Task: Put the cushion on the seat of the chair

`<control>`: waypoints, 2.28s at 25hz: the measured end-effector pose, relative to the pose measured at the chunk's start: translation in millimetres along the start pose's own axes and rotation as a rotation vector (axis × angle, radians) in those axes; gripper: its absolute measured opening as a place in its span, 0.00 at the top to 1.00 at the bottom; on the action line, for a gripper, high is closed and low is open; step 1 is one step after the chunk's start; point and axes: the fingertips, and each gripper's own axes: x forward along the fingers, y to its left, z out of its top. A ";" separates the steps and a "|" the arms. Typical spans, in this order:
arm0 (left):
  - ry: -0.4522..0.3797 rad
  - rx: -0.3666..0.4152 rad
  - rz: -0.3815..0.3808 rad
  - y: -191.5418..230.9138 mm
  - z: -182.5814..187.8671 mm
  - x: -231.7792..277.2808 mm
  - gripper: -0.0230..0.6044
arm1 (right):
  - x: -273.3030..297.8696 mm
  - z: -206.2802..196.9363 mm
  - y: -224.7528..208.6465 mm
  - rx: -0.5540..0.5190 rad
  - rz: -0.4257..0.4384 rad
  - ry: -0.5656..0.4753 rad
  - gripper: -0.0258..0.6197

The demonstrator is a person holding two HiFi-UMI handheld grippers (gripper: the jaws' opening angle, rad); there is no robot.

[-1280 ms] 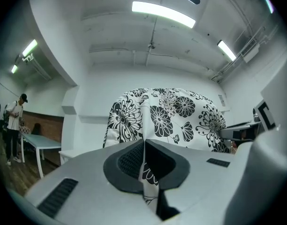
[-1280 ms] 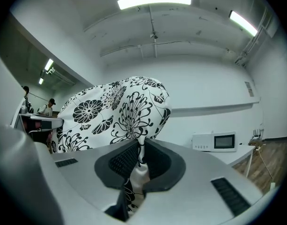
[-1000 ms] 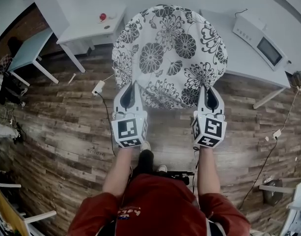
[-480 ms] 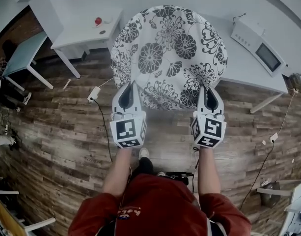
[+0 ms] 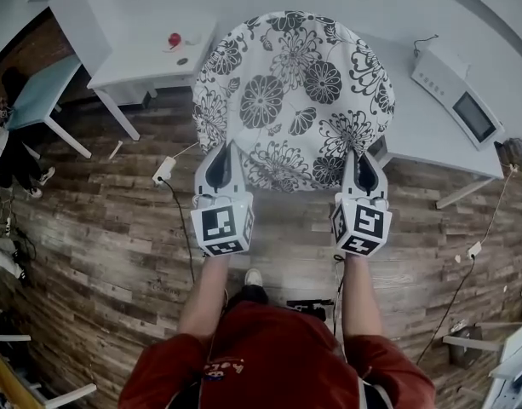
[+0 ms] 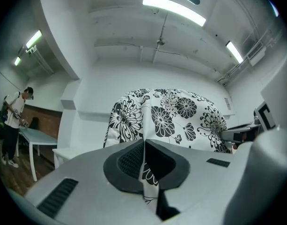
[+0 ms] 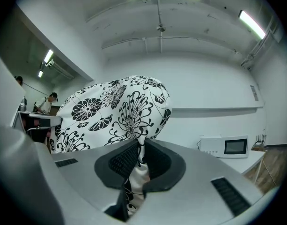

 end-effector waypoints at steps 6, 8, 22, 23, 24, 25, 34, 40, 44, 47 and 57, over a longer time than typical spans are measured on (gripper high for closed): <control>-0.014 0.010 0.011 -0.1 0.1 -0.8 0.92 | 1.3 -1.1 -0.4 0.001 0.007 -0.016 0.87; -0.029 0.016 0.009 -0.2 0.1 -0.8 0.92 | 1.6 -2.2 -0.6 -0.001 0.003 -0.030 0.87; -0.009 -0.024 -0.018 2.1 1.5 -0.7 0.92 | -5.5 5.3 1.9 -0.026 -0.027 -0.002 0.87; -0.006 -0.024 -0.024 2.1 1.5 -1.0 0.92 | -6.8 5.5 2.1 -0.023 -0.033 0.000 0.87; -0.004 -0.025 -0.031 2.2 1.9 -1.5 0.92 | -8.8 5.9 2.8 -0.022 -0.039 0.002 0.87; -0.005 -0.025 -0.037 2.2 2.7 -2.0 0.92 | -10.5 6.4 3.5 -0.022 -0.045 0.001 0.87; -0.032 -0.011 -0.044 0.0 0.4 0.0 0.92 | -6.0 2.5 1.0 -0.014 -0.055 -0.031 0.87; -0.038 -0.023 -0.035 0.8 -0.9 1.8 0.92 | -2.9 4.7 2.4 -0.025 -0.044 -0.040 0.87; -0.043 -0.019 -0.028 -0.6 -4.0 3.0 0.92 | 0.2 1.8 1.0 -0.020 -0.037 -0.052 0.87; -0.051 -0.010 -0.016 -2.1 -4.6 3.0 0.92 | 2.5 0.9 -2.1 -0.013 -0.028 -0.066 0.87; -0.059 0.017 0.008 -4.0 -4.6 3.1 0.92 | 6.4 -5.3 -1.1 0.012 0.002 -0.085 0.87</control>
